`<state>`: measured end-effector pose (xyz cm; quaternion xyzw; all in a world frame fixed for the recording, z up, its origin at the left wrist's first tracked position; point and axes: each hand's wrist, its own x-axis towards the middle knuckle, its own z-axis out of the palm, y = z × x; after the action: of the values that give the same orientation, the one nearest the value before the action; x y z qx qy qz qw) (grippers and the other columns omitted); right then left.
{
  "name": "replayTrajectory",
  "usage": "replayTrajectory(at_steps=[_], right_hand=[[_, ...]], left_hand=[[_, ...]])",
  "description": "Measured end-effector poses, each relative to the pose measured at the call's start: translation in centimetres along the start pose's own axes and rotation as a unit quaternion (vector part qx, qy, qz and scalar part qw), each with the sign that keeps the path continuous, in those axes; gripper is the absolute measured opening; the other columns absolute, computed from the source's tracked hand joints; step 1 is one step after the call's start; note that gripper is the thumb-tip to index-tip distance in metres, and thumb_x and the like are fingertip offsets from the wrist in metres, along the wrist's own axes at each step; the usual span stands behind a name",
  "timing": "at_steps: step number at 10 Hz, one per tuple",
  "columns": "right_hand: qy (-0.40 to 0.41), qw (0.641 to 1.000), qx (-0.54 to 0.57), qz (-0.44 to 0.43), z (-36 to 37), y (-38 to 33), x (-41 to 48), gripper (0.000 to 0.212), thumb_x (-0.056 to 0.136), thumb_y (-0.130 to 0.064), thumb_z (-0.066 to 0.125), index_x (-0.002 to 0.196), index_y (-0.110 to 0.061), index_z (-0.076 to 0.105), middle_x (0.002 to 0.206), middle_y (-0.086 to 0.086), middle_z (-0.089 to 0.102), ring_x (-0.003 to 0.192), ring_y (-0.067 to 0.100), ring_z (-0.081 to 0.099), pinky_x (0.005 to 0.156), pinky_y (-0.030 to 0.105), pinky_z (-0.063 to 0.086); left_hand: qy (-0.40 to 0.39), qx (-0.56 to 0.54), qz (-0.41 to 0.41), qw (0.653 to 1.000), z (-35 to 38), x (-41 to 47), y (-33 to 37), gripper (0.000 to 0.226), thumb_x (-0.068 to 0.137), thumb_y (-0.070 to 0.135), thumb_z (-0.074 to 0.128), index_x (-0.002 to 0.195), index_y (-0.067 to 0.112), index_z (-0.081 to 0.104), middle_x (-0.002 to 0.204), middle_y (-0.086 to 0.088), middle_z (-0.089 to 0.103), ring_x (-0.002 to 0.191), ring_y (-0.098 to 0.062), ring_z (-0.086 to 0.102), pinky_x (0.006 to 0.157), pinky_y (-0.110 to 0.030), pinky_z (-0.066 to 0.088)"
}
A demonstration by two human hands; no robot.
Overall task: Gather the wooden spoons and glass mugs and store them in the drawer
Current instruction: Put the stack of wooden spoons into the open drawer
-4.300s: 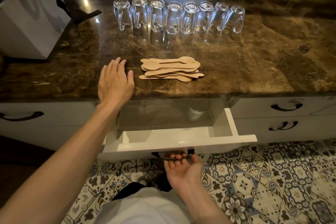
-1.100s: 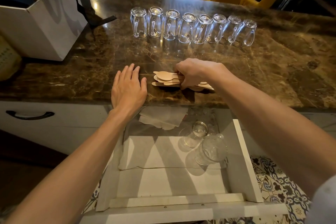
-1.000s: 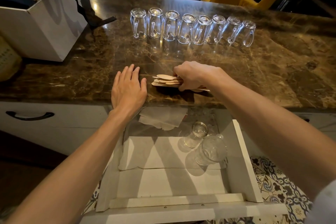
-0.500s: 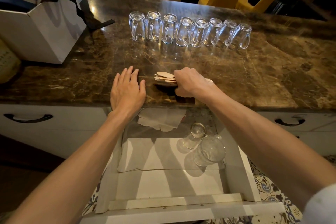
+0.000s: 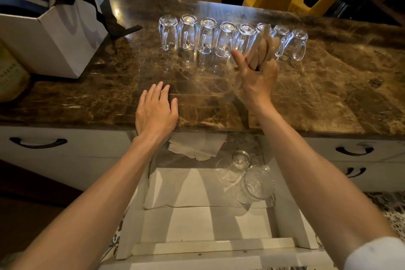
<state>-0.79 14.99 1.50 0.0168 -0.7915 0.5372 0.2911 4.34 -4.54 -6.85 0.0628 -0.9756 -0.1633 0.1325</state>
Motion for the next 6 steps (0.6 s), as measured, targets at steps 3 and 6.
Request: replayTrajectory(at_steps=[3,6], right_hand=[[0.108,0.967,0.177,0.150,1.9,0.9,-1.2,0.036,0.072,-0.017,0.080,0.093,0.007,0.065,0.081,0.015,0.069,0.074,0.022,0.067,0.075,0.039,0.057],[0.044,0.991,0.082,0.091,1.1,3.3,-2.1,0.007,0.076,-0.021,0.075,0.072,-0.019,0.069,0.068,-0.002,0.068,0.067,0.010,0.067,0.063,0.036,0.056]], left_hand=[[0.007,0.000,-0.002,1.000,0.1,0.1,0.0,0.051,0.097,0.037,0.030,0.142,0.013,0.036,0.152,-0.004,0.032,0.142,-0.016,0.022,0.118,-0.034,0.008],[0.008,0.004,-0.005,1.000,0.1,0.1,0.1,0.051,0.098,0.036,0.032,0.142,0.012,0.036,0.152,-0.005,0.032,0.142,-0.017,0.022,0.118,-0.034,0.008]])
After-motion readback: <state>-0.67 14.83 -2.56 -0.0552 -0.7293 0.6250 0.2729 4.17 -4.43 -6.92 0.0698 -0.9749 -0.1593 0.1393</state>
